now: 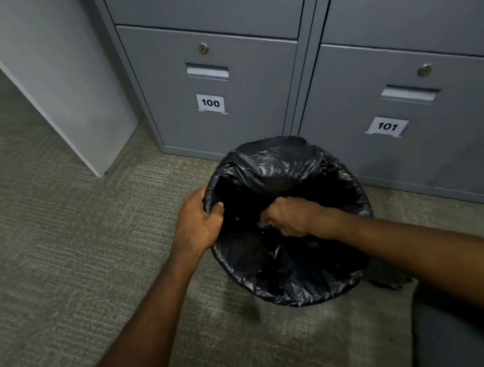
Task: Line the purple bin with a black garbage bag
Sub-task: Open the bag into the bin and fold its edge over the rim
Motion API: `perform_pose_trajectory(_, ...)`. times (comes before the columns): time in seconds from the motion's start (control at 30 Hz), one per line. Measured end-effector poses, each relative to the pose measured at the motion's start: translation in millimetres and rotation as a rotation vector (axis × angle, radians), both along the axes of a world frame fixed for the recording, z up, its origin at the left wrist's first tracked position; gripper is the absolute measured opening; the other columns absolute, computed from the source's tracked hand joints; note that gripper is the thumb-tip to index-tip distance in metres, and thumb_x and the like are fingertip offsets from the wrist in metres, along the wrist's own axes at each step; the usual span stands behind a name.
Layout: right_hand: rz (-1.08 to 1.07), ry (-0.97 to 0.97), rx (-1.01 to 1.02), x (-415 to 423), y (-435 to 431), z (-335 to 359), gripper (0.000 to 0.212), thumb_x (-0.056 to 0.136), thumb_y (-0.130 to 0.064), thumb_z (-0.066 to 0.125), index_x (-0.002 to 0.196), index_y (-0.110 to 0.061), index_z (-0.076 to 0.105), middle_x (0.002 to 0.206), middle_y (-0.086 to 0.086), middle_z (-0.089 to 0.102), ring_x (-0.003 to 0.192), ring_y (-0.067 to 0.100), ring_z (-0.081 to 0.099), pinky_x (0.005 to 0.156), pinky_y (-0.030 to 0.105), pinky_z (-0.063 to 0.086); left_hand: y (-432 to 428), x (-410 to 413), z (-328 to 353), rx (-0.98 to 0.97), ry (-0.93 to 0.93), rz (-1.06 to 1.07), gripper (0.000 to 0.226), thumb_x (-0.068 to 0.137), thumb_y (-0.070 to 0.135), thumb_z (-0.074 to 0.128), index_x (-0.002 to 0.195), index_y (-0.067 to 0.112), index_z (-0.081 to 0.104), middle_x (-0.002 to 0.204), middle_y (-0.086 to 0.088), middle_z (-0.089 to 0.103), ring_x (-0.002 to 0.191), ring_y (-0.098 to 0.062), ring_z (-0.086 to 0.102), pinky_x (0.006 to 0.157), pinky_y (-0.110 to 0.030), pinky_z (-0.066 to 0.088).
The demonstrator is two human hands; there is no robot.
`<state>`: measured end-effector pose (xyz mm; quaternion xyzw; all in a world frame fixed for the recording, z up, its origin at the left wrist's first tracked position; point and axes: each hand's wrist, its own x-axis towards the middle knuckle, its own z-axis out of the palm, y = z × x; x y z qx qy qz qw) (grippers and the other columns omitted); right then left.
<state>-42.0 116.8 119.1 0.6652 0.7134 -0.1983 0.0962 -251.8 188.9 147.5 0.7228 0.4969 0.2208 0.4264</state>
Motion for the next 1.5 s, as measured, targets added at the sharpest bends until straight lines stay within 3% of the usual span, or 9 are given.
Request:
perform_pose_trajectory(0.17, 0.073, 0.118, 0.753, 40.3, -23.3, 51.6, 0.042, 0.102, -0.024, 0.054, 0.144, -0.023, 0.05, 0.148, 0.001, 0.057, 0.136, 0.016, 0.053, 0.118, 0.04, 0.041, 7.3, -6.3, 2.9, -0.107, 0.036, 0.045, 0.034, 0.09, 0.035, 0.074, 0.117, 0.014, 0.073, 0.115, -0.012, 0.072, 0.107, -0.03, 0.069, 0.098, -0.05, 0.055)
perform_pose_trajectory(0.4, -0.132, 0.133, 0.404, 69.8, 24.1, 53.6, 0.063, 0.102, -0.04, 0.051, 0.154, -0.008, 0.034, 0.152, 0.017, 0.046, 0.139, 0.034, 0.045, 0.117, 0.044, 0.036, 3.3, -13.2, 15.0, -0.19, 0.038, -0.067, 0.052, 0.066, 0.056, 0.088, 0.108, 0.029, 0.073, 0.099, 0.015, 0.076, 0.101, -0.011, 0.073, 0.088, -0.033, 0.059)
perform_pose_trajectory(0.57, -0.204, 0.239, 0.31, 64.0, 37.2, 67.3, 0.049, 0.099, -0.054, 0.049, 0.128, -0.015, 0.056, 0.114, 0.011, 0.069, 0.102, 0.028, 0.066, 0.089, 0.039, 0.054, 8.7, -7.3, 26.3, 0.067, 0.197, -0.019, 0.109, 0.067, 0.07, 0.08, 0.155, 0.022, 0.036, 0.155, -0.006, 0.048, 0.14, -0.027, 0.049, 0.111, -0.05, 0.046)
perform_pose_trajectory(0.73, -0.331, 0.448, 0.147, 67.9, 31.6, 70.7, 0.058, 0.095, -0.07, 0.04, 0.11, -0.021, 0.067, 0.105, 0.0, 0.073, 0.096, 0.014, 0.069, 0.098, 0.044, 0.056, 10.7, 3.5, 30.7, 0.307, 0.307, -0.197, 0.074, 0.089, 0.054, 0.068, 0.152, 0.028, 0.039, 0.147, -0.003, 0.05, 0.132, -0.027, 0.052, 0.103, -0.055, 0.05)
perform_pose_trajectory(0.9, -0.453, 0.654, -0.014, 74.5, 14.6, 72.8, 0.082, 0.09, -0.083, 0.026, 0.145, -0.028, 0.054, 0.153, -0.003, 0.053, 0.142, 0.019, 0.048, 0.124, 0.049, 0.027, 16.8, 7.7, 26.5, 0.337, 0.333, -0.213, 0.035, 0.103, 0.043, 0.048, 0.129, 0.023, 0.059, 0.11, -0.006, 0.068, 0.102, -0.029, 0.064, 0.084, -0.044, 0.052)
perform_pose_trajectory(1.07, -0.5, 0.596, 0.265, 88.1, -8.3, 72.5, 0.063, 0.1, -0.064, 0.037, 0.138, -0.02, 0.061, 0.14, 0.002, 0.063, 0.127, 0.017, 0.059, 0.116, 0.045, 0.042, 41.6, 5.4, 29.9, 0.166, 0.474, -0.253, 0.034, 0.1, 0.053, 0.045, 0.111, 0.026, 0.063, 0.09, 0.003, 0.062, 0.088, -0.024, 0.061, 0.077, -0.037, 0.044)
perform_pose_trajectory(1.2, -0.532, 0.533, 0.524, 95.3, -31.8, 65.6, 0.039, 0.095, -0.039, 0.067, 0.126, -0.018, 0.067, 0.121, -0.002, 0.068, 0.101, -0.001, 0.064, 0.088, 0.01, 0.051, 55.1, -0.6, 26.1, 0.021, 0.427, -0.213, 0.037, 0.097, 0.052, 0.05, 0.089, 0.019, 0.067, 0.086, 0.0, 0.069, 0.079, -0.019, 0.065, 0.067, -0.032, 0.041)
perform_pose_trajectory(1.37, -0.425, 0.337, 0.468, 80.8, -34.1, 48.1, 0.052, 0.088, -0.019, 0.077, 0.135, -0.008, 0.058, 0.129, 0.013, 0.062, 0.119, 0.026, 0.058, 0.108, 0.034, 0.044, 56.2, -9.6, 31.9, -0.25, 0.299, -0.146, 0.047, 0.081, 0.055, 0.057, 0.078, 0.013, 0.078, 0.067, 0.001, 0.077, 0.075, -0.019, 0.075, 0.057, -0.03, 0.06)
perform_pose_trajectory(1.5, -0.422, 0.331, 0.436, 74.8, -19.4, 48.2, 0.048, 0.09, -0.017, 0.074, 0.134, -0.006, 0.058, 0.132, 0.017, 0.061, 0.123, 0.032, 0.056, 0.105, 0.036, 0.043, 58.9, -12.9, 33.5, -0.402, 0.388, -0.199, 0.046, 0.074, 0.058, 0.056, 0.093, 0.022, 0.076, 0.096, -0.003, 0.079, 0.093, -0.02, 0.073, 0.078, -0.04, 0.065)
